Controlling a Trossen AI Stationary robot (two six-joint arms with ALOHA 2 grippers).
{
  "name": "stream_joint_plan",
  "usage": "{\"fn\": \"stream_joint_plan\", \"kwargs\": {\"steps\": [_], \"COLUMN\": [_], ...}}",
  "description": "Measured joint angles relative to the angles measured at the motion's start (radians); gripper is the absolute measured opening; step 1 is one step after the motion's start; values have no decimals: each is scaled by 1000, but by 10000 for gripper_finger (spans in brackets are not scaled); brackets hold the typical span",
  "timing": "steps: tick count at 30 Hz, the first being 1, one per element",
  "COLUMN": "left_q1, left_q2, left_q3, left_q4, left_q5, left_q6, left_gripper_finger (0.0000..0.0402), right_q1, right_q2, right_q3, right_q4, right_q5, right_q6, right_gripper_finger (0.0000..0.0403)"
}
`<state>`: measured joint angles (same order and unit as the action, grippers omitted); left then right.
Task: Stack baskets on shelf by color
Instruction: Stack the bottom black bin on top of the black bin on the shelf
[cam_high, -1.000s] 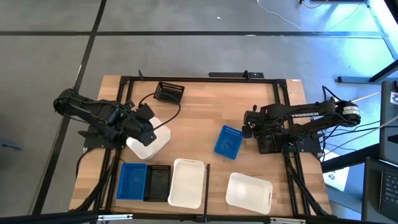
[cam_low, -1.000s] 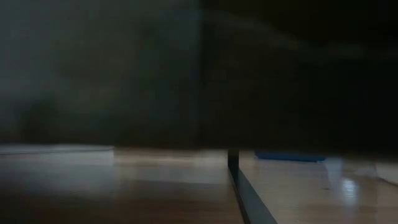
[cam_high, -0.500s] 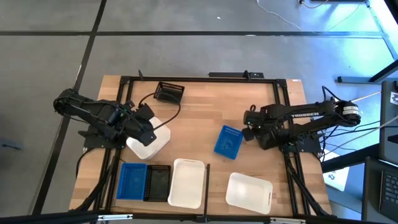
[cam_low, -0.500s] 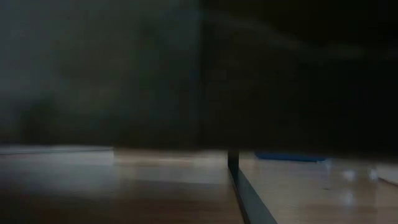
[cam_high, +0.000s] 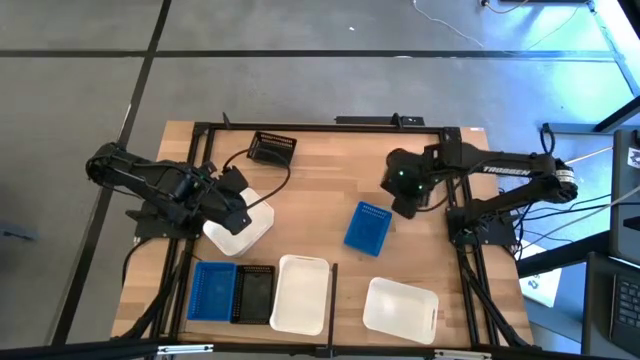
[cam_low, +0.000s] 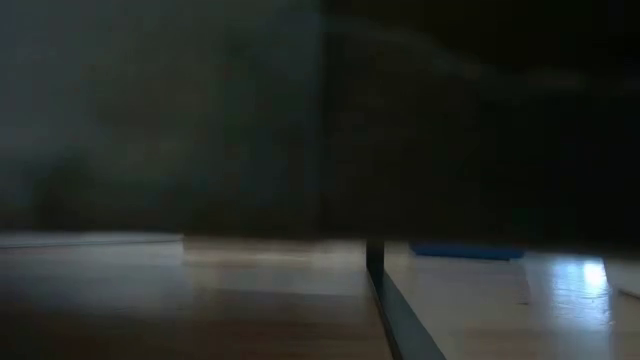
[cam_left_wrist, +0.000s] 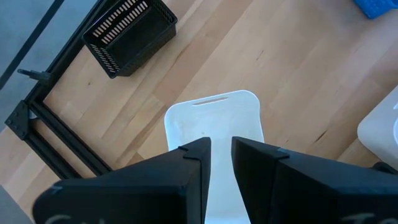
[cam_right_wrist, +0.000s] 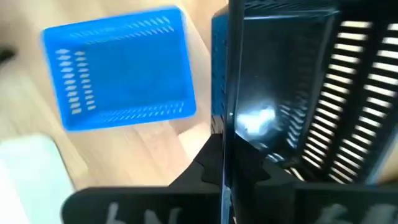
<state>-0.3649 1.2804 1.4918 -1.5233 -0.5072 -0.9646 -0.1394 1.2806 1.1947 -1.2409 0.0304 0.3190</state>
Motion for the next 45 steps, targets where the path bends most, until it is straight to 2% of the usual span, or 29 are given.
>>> {"fn": "stream_joint_plan", "kwargs": {"steps": [8,13,17,24,31,36,41,45], "left_q1": [0,0,1,1,1,1,1,1], "left_q2": [0,0,0,0,0,0,0,0], "left_q3": [0,0,0,0,0,0,0,0], "left_q4": [0,1,1,2,3,3,3,3], "left_q5": [0,0,0,1,2,3,4,4], "left_q6": [0,-23,-59,-106,-106,-106,-106,-106], "left_gripper_finger": [57,57,57,57,57,56,57,57], "right_q1": [0,0,0,15,53,70,70,70], "right_q2": [193,348,469,643,726,752,771,778], "right_q3": [187,317,391,426,426,421,420,420], "right_q4": [26,72,161,277,340,373,372,391], "right_q5": [3,6,6,6,5,-14,-99,-103], "right_q6": [-672,-990,-1172,-1348,-1479,-1480,-1480,-1480], "right_gripper_finger": [2,2,4,2,6,27,45,65]}}
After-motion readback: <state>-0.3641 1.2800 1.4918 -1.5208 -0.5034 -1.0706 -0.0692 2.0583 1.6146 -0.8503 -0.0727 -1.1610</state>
